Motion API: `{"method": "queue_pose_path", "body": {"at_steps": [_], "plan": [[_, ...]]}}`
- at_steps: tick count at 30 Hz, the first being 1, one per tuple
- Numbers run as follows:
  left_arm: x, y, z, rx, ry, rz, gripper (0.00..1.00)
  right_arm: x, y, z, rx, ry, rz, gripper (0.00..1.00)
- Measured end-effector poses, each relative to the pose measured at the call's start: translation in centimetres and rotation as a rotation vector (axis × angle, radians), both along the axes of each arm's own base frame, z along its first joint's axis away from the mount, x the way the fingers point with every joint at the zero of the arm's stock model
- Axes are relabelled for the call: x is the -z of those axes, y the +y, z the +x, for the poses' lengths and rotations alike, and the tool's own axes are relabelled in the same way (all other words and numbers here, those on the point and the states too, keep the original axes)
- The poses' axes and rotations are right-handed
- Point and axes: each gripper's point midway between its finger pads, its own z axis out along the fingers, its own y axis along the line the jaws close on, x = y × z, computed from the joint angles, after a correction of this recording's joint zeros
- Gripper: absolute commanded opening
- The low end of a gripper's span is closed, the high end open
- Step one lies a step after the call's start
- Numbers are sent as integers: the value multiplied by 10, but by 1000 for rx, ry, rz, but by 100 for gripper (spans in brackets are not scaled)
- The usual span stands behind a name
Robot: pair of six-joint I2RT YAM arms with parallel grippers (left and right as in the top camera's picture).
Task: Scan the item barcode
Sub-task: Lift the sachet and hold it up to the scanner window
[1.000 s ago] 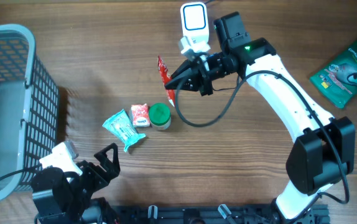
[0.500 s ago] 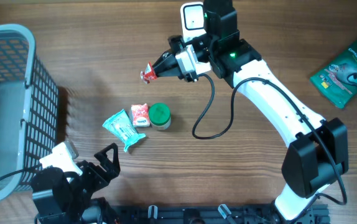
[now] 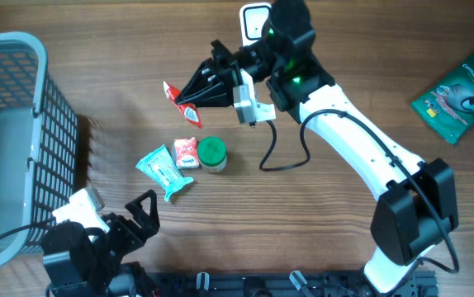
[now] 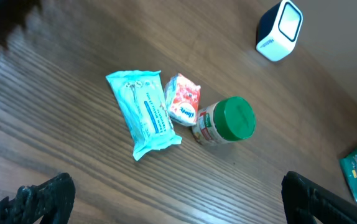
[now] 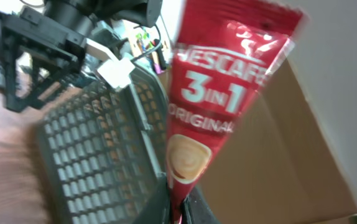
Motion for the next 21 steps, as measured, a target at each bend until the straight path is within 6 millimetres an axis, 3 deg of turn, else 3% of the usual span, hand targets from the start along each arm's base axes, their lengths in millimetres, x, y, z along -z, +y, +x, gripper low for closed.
{"method": "queue_pose_path", "body": {"at_steps": [11,12,15,17,20,21], "plan": [[0,0,0,0,-1,0,100,-9,-1,-2,-1,-35,22,4],[0,0,0,0,-1,0,100,-8,-1,-2,-1,48,-27,4],[0,0,0,0,-2,0,100,11,1,2,5,535,-318,4],[0,0,0,0,0,0,100,41,4,7,68,983,-571,4],[0,0,0,0,-2,1,100,79,6,18,238,1440,-804,8],[0,0,0,0,-2,1,100,89,4,19,288,1608,-882,4]]}}
